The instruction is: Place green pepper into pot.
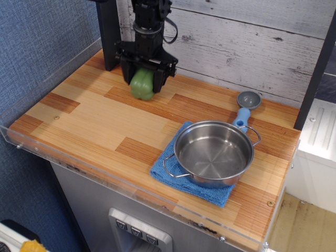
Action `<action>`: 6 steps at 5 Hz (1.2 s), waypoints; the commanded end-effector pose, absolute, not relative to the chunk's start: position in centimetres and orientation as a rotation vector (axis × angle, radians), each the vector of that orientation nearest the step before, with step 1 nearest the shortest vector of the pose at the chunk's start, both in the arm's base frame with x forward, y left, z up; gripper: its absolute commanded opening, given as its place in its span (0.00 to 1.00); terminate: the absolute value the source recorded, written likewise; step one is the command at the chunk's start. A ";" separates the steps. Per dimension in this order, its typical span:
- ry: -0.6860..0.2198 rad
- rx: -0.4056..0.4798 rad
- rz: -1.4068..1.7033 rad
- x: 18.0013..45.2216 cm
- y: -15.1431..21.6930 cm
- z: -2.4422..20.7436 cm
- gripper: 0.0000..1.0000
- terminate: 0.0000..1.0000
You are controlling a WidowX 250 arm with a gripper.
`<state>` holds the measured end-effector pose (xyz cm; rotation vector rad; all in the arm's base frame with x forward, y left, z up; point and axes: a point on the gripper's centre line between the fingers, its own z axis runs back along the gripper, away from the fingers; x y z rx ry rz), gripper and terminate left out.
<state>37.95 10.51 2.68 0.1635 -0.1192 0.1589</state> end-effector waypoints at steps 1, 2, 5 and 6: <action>-0.124 0.109 0.134 37.9 9.6 6.1 0.00 0.00; -0.135 0.094 0.102 37.5 8.2 7.5 0.00 0.00; -0.088 0.068 0.038 31.7 1.1 11.6 0.00 0.00; -0.101 0.056 0.015 29.8 -1.2 10.8 0.00 0.00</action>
